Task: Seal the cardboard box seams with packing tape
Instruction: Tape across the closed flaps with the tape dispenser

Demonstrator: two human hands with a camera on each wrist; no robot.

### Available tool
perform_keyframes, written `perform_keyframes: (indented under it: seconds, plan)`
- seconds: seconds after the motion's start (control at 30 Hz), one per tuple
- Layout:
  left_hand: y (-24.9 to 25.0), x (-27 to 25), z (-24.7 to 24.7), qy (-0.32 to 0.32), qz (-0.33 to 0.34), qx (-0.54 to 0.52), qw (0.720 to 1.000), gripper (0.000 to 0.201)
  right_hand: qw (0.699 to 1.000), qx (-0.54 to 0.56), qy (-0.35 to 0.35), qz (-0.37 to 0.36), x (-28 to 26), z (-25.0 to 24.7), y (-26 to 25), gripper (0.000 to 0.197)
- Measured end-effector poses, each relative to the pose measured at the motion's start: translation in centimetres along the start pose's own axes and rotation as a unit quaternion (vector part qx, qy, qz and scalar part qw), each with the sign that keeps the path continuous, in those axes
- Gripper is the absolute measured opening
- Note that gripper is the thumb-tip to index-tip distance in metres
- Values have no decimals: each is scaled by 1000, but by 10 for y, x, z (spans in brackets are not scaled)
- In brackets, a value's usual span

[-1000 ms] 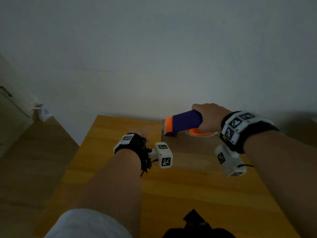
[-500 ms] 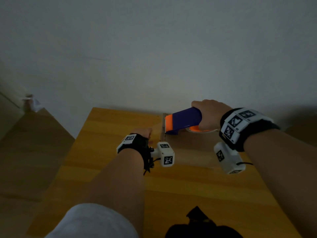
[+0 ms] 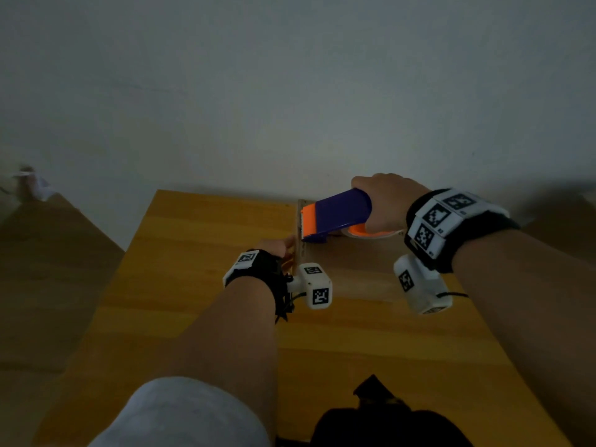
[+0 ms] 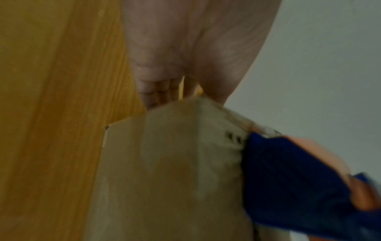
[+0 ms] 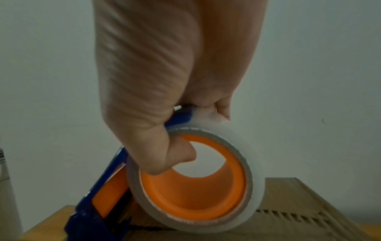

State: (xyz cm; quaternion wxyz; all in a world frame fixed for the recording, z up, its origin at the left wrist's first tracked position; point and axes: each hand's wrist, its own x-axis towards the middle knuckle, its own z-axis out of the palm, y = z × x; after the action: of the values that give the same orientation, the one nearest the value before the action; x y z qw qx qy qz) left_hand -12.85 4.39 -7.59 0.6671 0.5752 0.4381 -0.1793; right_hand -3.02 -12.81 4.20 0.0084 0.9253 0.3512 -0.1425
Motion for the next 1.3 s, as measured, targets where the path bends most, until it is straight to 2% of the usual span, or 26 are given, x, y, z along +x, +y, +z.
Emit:
perform_keyframes:
  seconds: [0.07, 0.1, 0.17, 0.3, 0.4, 0.5, 0.6, 0.67, 0.73, 0.83, 0.97, 1.13, 1.23, 1.3]
  plan:
    - [-1, -1, -5, -3, 11, -25, 1000, 47, 1000, -2, -2, 1, -1, 1, 0, 39]
    - [0, 1, -8, 5, 16, -43, 999, 48, 1000, -1, -2, 2, -1, 1, 1, 39]
    - [9, 2, -10, 6, 20, -76, 997, 37, 1000, 3, 0, 4, -1, 2, 1, 39]
    - [25, -7, -1, -6, 34, -177, 984, 37, 1000, -6, 5, 2, -2, 4, 2, 39]
    - [21, -14, 6, -58, 29, -116, 991, 34, 1000, -16, 12, 4, -3, 6, 5, 39]
    - [22, -18, 4, -94, 59, -70, 991, 18, 1000, -19, 16, 17, -5, 9, 8, 40]
    - [28, -25, -3, -131, 118, 4, 984, 80, 999, -20, 26, 32, -6, 10, 7, 42]
    - [35, -33, -2, -157, 135, 101, 973, 96, 998, -24, 30, 41, -7, 10, 6, 41]
    - [38, -36, 0, -137, 135, 187, 963, 100, 998, -15, 31, 44, -8, 10, 6, 40]
    - [40, -36, 5, -80, 147, 259, 951, 104, 998, 27, 42, 37, -14, 7, 7, 38]
    - [39, -35, 11, -55, 162, 263, 950, 105, 997, 62, 38, 29, -21, 3, 11, 38]
    - [39, -34, 16, -35, 165, 313, 935, 103, 998, 57, -5, 11, -23, 0, 12, 43]
    - [34, -33, 15, -31, 162, 293, 942, 100, 998, 56, -8, 5, -23, 0, 15, 45]
    - [32, -34, 11, -47, 147, 284, 946, 106, 998, 65, -12, 5, -24, -1, 19, 44]
